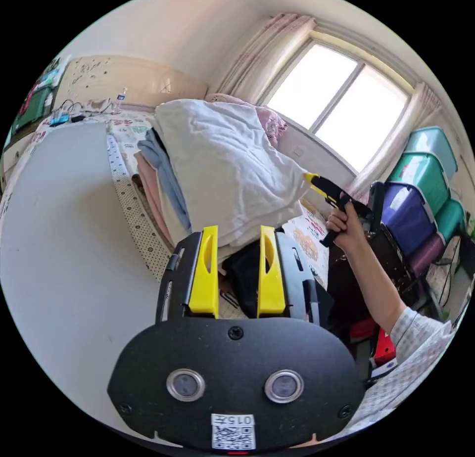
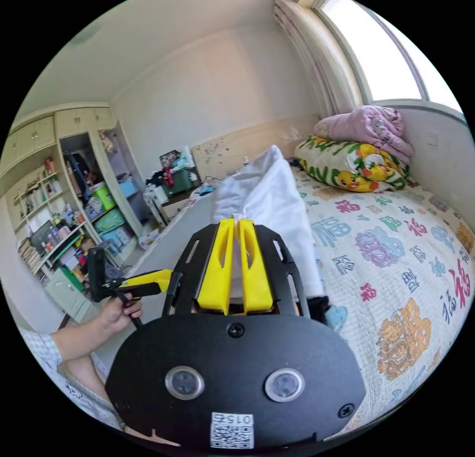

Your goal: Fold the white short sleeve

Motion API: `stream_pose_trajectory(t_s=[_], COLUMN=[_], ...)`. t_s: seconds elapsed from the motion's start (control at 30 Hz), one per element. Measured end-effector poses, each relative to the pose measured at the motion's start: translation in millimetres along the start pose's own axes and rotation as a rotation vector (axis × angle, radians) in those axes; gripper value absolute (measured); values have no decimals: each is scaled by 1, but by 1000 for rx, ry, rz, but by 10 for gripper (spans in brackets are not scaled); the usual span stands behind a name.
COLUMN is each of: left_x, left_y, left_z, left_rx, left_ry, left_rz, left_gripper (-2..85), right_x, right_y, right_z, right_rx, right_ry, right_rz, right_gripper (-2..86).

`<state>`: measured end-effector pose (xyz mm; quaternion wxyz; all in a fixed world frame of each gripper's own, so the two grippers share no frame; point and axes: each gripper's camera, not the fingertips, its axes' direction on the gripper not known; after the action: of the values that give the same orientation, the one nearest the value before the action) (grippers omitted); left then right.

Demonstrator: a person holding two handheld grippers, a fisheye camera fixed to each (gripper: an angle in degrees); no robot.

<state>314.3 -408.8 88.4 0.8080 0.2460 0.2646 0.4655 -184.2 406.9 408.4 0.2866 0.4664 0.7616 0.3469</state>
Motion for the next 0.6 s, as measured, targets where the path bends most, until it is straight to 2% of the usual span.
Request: stream_pose_trajectory(t_s=[0.13, 0.27, 0.33, 0.37, 0.4, 0.47, 0.53, 0.6], left_x=[37, 52, 41, 36, 25, 6, -19, -33], left_y=[26, 48, 80, 89, 108, 132, 163, 193], left_z=[-49, -92, -141, -154, -182, -216, -246, -272], left_rx=[247, 316, 377, 381, 368, 268, 73, 57], left_ry=[-170, -86, -105, -107, -100, -85, -43, -61], left_rz=[193, 274, 211, 188, 167, 126, 80, 48], left_gripper=[178, 184, 95, 61, 22, 11, 3, 1], right_x=[-158, -314, -408, -427, -460, -496, -522, -536], right_y=[-33, -40, -31, -28, -21, -12, 5, 23], right_z=[4, 22, 29, 29, 34, 53, 94, 119], right_rx=[6, -64, -86, -77, -68, -92, -205, -262], right_ry=[-276, -528, -598, -593, -558, -513, -596, -622], right_rz=[-159, -322, -439, -458, -491, -506, -463, -405], right_gripper=[0, 2, 7, 9, 13, 20, 26, 26])
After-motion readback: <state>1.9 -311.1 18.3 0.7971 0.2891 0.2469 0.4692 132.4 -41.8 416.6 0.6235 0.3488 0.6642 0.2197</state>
